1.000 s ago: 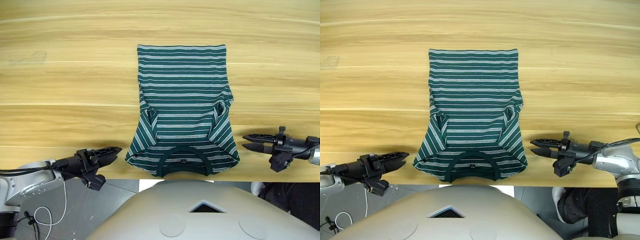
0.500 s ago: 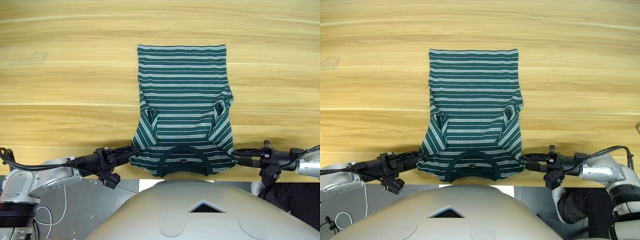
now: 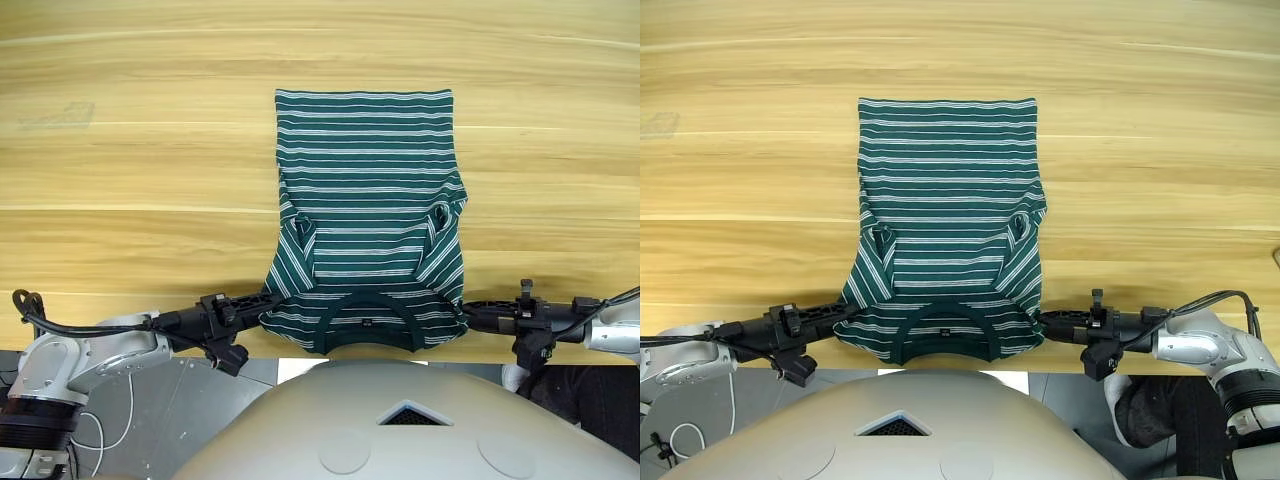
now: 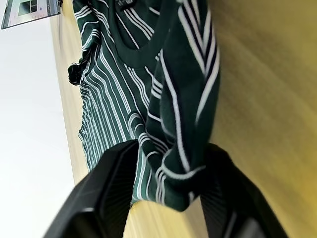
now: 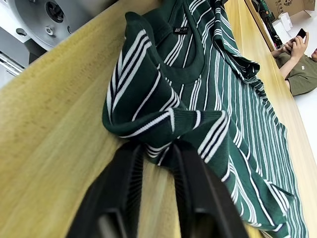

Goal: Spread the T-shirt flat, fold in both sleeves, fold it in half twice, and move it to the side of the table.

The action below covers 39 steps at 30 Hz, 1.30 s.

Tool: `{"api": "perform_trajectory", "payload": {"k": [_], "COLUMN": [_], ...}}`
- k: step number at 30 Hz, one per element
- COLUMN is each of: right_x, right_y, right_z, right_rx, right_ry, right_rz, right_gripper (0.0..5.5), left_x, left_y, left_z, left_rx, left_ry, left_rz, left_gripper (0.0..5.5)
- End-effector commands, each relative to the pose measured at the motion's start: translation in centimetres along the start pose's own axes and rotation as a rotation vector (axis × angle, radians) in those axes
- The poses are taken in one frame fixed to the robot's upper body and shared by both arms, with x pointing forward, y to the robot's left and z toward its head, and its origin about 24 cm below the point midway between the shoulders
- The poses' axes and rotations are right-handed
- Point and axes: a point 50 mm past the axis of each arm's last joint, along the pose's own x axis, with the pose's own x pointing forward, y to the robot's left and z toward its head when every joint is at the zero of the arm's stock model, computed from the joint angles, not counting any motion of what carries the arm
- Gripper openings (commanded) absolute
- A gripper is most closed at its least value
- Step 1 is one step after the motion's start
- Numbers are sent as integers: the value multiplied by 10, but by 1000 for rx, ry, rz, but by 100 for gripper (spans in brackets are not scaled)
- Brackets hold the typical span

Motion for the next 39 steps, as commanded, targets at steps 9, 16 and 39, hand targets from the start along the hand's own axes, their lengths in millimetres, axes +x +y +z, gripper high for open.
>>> {"api": "perform_trajectory", "payload": {"k": [9,16,39], "right_x": [-8,-13,-9], "right_y": [-12,-18,-6], "right_z": [-5,-9,-9], "right_rx": [-32,-46,-11], "right_ry": [27,38,27], "right_rz": [-95,-119,155], "right_gripper": [58,197,540], "left_x": [1,3,6], "left_y": [-13,-15,-14], "left_z": [3,2,2], "left_rx": [-30,-33,-28], "left_ry": [0,3,3], "left_rz": [-117,-115,-101], "left_gripper": [5,4,4]}}
